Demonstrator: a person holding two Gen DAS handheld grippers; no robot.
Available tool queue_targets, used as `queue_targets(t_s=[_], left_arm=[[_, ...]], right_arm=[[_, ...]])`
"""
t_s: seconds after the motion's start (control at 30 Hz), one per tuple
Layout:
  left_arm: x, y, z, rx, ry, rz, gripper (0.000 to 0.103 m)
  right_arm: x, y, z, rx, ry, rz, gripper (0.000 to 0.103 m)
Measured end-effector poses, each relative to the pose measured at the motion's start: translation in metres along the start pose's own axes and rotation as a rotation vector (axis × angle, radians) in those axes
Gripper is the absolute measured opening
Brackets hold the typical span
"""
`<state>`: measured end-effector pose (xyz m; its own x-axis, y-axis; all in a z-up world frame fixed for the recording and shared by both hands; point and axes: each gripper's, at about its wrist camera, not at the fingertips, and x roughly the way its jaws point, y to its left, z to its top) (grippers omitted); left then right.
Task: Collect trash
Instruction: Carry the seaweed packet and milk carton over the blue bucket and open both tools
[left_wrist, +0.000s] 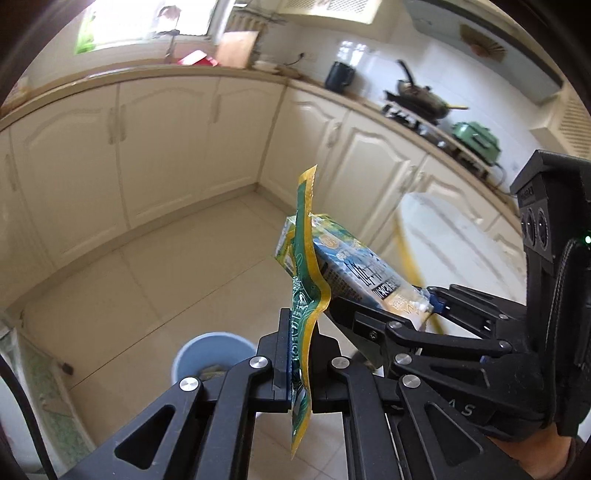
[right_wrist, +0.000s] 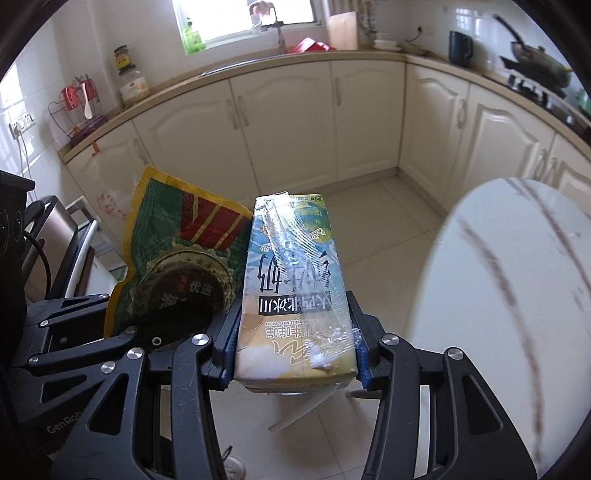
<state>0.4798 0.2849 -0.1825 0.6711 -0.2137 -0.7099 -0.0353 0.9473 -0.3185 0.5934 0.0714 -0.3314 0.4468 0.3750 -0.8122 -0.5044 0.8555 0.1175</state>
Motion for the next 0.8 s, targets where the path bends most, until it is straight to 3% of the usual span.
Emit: queue_targets(t_s=[0.33,0.47,0.6,0.63,0.7,0.8], left_arm=[[0.105,0.073,-0.015,-0.102,0.208,0.098,0.001],[0.151,0.091,-0.006,-0.114,0.260,0.108,0.002],[0.177,0.103,0.001,-0.142,0.258,0.102,0.001],[0.183,0.105,-0.001,-0.150,0.264,0.113,0.006],[0.195,0.112,-0.003,-0.175,0.280,0.128,0.012],[0.202,0.119,-0.007,-0.206,0.271,0.171,0.045]], right_arm=[[0.162,0.003,-0.027,0.094,0.233,0.076,0.046],[0.204,-0.008,-0.033,0.143,0.273,0.106,0.047],[0.228,-0.019,-0.038,0.182,0.270,0.124,0.048],[0.232,-0.021,-0.040,0.188,0.268,0.119,0.050],[0.239,-0.028,-0.043,0.198,0.280,0.076,0.065],[0.240,-0.034,-0.049,0.207,0.292,0.048,0.076]])
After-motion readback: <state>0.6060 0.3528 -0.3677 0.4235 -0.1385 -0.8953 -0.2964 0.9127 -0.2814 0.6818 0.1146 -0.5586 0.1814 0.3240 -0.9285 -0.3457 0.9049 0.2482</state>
